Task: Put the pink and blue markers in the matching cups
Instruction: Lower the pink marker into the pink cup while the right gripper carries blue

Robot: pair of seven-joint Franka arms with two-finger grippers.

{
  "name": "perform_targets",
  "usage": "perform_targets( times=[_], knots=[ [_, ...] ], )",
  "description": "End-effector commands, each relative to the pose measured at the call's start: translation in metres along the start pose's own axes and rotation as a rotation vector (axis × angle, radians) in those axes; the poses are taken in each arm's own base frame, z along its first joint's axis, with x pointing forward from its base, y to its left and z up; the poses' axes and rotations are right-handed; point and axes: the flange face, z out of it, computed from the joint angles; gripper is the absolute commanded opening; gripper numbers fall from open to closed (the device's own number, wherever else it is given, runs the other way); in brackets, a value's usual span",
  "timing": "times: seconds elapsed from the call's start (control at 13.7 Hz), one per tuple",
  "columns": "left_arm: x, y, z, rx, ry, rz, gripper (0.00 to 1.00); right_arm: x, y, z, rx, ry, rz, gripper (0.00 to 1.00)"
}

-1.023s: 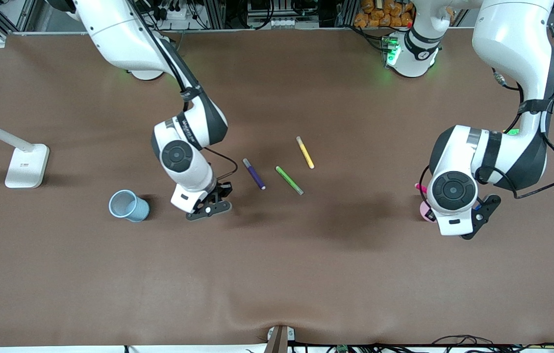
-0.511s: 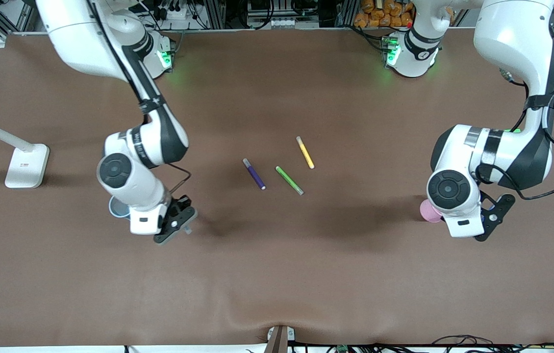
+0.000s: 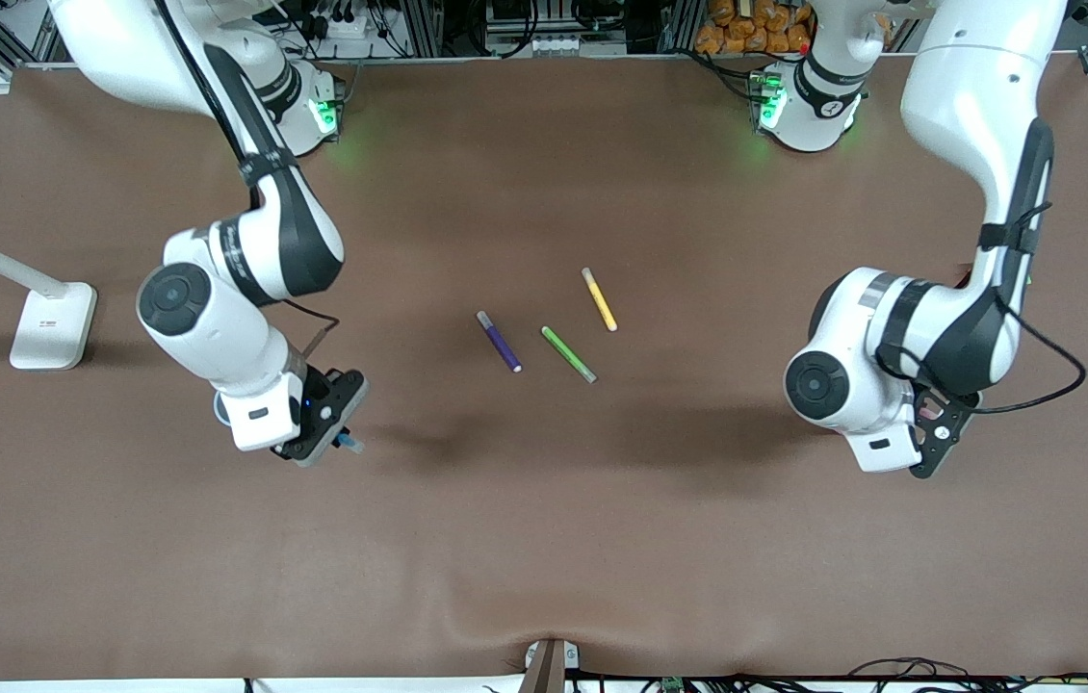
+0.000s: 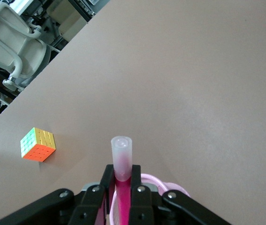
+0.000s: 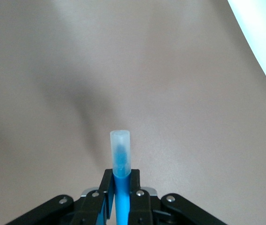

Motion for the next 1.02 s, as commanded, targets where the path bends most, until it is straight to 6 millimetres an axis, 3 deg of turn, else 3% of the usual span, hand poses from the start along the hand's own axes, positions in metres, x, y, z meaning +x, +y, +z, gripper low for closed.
perform_targets(
  times=[0.0,0.15,0.44,0.58,0.66,0.8,0.95],
  knots=[
    [-0.006,0.004,0.0,0.019,0.041,-0.022,0.0,-0.03,-0.008,-0.018,0.053,0.047,-0.056,0.0],
    [-0.014,0.011,0.004,0.024,0.048,-0.04,0.0,-0.049,0.002,-0.023,0.093,0.073,-0.097,0.0],
    [-0.026,0.018,0.009,0.03,0.055,-0.055,0.0,-0.071,0.0,-0.033,0.157,0.117,-0.127,0.0],
    [-0.029,0.02,0.012,0.034,0.054,-0.037,0.24,-0.086,0.01,-0.034,0.152,0.123,-0.149,0.0],
    [-0.027,0.019,0.011,0.033,0.057,-0.022,0.52,-0.092,0.015,-0.034,0.156,0.147,-0.163,0.0],
    [-0.024,0.016,0.0,0.018,0.056,-0.015,1.0,-0.103,0.022,-0.028,0.174,0.196,-0.204,0.0],
    [-0.014,0.008,-0.013,0.0,0.038,0.032,1.0,-0.113,0.025,-0.022,0.183,0.223,-0.231,0.0]
  ],
)
